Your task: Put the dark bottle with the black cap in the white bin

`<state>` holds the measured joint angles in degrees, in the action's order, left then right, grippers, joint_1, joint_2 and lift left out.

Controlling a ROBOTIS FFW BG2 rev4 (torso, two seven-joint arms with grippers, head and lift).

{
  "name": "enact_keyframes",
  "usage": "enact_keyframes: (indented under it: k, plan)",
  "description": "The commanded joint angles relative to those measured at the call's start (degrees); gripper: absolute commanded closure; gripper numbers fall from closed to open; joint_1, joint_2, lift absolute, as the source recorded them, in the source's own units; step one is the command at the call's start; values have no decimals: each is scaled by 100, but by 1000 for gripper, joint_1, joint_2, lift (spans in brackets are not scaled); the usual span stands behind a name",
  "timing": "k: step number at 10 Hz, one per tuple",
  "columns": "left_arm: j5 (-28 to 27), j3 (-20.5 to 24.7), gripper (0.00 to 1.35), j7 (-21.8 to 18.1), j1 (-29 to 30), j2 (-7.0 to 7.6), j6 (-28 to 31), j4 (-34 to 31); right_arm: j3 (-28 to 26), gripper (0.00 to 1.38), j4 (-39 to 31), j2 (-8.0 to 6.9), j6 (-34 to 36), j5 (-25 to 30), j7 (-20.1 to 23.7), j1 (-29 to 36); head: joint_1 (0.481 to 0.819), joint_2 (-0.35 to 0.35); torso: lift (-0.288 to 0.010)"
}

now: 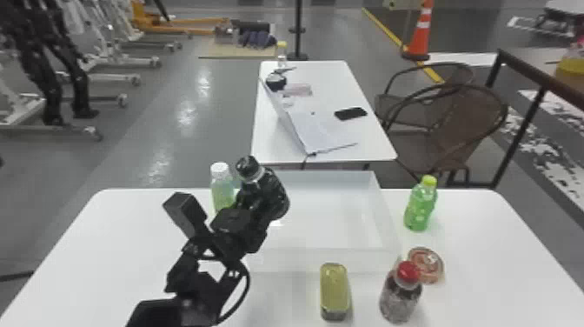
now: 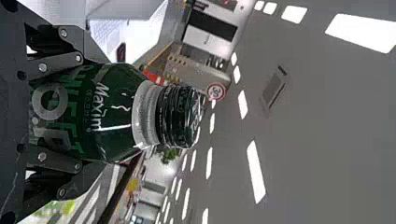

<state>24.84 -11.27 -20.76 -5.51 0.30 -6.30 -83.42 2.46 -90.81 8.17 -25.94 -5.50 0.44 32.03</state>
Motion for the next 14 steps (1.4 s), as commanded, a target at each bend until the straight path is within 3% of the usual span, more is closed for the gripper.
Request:
enact_keyframes:
  k: [1, 4, 6, 7, 8, 9, 11, 14]
  plan:
    - [311, -393, 895, -121, -328, -45, 32, 475, 0, 99, 10, 0, -7, -4, 0, -4, 549, 0, -100]
    - [285, -727, 881, -394, -820, -45, -3, 1671, 9, 98, 45, 0, -7, -12, 0, -30, 549, 0, -100]
    - [-32, -622, 849, -358, -864, -45, -214, 1794, 9, 98, 45, -9, -7, -12, 0, -30, 549, 0, -100]
    - [-111, -578, 591, -200, -864, -45, -442, 1794, 9, 98, 45, -9, -7, -12, 0, -30, 549, 0, -100]
    - [-93, -525, 246, -183, -882, -45, -372, 1794, 9, 98, 45, -9, -7, -12, 0, -30, 549, 0, -100]
    - [-120, -508, 65, -183, -891, -45, -416, 1794, 9, 98, 54, -9, -7, -12, 9, -39, 549, 0, -100]
    - [-49, -490, 153, -156, -882, -45, -521, 1794, 9, 98, 54, -9, -7, -12, 9, -39, 549, 0, -100]
    - [-181, -288, 160, -148, -680, -45, -1005, 1583, 9, 98, 37, -9, -7, 5, 9, -30, 549, 0, -100]
